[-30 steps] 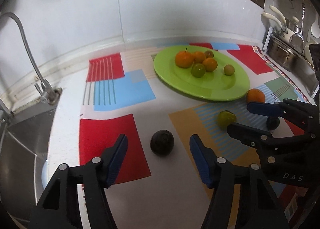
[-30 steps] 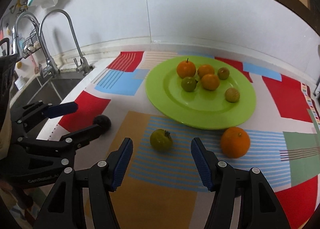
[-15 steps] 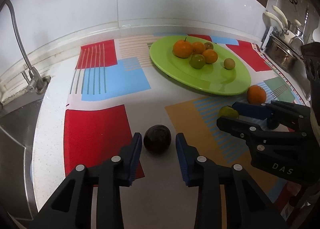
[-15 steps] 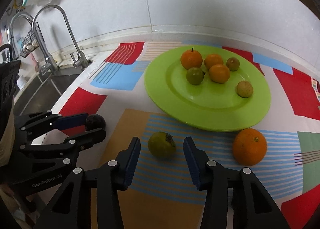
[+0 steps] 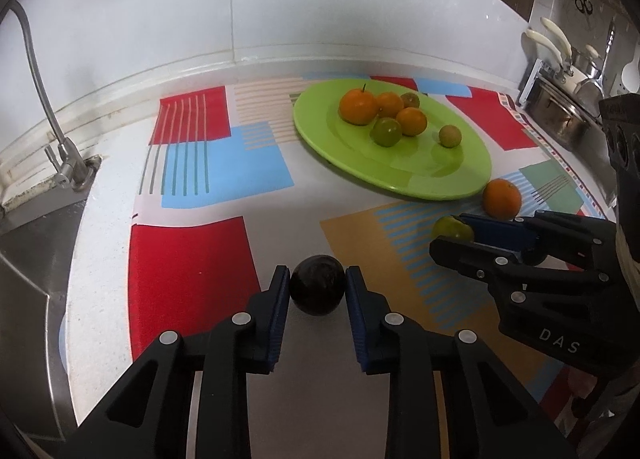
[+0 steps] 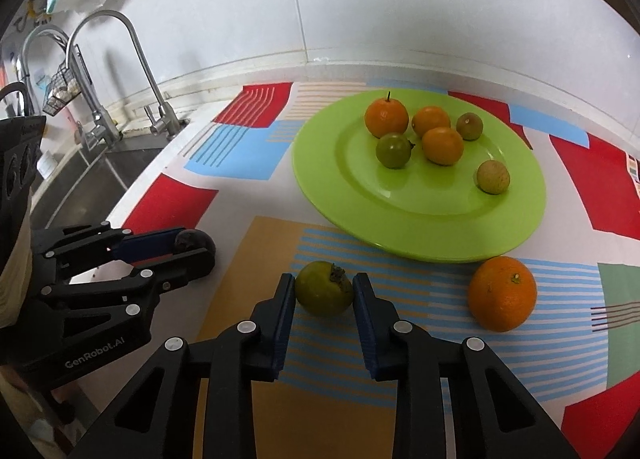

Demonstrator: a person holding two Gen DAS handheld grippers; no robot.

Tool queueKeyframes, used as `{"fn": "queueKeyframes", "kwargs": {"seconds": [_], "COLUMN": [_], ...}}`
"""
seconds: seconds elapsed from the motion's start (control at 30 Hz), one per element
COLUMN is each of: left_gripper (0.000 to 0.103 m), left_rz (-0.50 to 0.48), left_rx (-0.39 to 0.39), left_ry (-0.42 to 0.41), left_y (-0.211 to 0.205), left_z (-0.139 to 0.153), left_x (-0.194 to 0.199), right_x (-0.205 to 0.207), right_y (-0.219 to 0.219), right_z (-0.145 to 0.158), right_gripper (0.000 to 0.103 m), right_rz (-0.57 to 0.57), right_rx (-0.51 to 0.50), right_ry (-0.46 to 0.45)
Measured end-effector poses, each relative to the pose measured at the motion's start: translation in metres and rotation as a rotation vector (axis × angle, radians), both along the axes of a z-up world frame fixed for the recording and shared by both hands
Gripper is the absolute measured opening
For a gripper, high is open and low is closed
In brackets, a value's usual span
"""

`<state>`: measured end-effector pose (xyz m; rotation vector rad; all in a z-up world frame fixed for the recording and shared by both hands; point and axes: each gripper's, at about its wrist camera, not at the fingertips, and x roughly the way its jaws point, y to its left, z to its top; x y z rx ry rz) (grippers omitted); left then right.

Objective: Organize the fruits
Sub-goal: 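Grasp a dark plum with the left tool while the right tool grasps a green fruit, then carry the plum and green fruit onto the green plate and open both tools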

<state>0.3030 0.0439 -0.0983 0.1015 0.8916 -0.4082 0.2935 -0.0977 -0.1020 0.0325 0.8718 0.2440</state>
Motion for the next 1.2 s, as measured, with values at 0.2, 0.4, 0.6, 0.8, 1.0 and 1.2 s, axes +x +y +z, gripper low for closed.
{"fn": "queueKeyframes", "kwargs": {"seconds": [0.2,0.4,0.6,0.8,1.0,1.2], "left_gripper": [0.028,0.028,0.028,0.028,0.028,0.028], "left_rz": [0.011,0.008,-0.004,-0.018,-0.022,-0.032], "left_rx": [-0.013,-0.012,-0.012,-0.005,-0.012,-0.037], "left_ry": [-0.021,-0.066,-0.115,-0.165,-0.191,-0.22], "left_y": [-0.001,-0.005,-0.013,-0.025,-0.038,-0.049], "left_z": [0.014,0.031,0.047,0.062,0.075,0.09], "left_x": [-0.011,-0.025,-0.035,-0.041,-0.038,-0.031], "right_x": [-0.008,-0.02,-0.034,-0.042,-0.042,-0.039], "right_y": [-0.002,-0.006,-0.014,-0.026,-0.042,-0.054], "right_z": [0.013,0.028,0.042,0.053,0.067,0.08], "right_gripper": [0.031,0.031,0.031,0.031,0.031,0.031], "right_rz": [-0.005,-0.017,-0.032,-0.051,-0.075,-0.086], "right_rx": [0.02,0.029,0.049,0.063,0.078,0.076], "right_ry": [-0.021,-0.059,-0.09,-0.114,-0.136,-0.165]}}
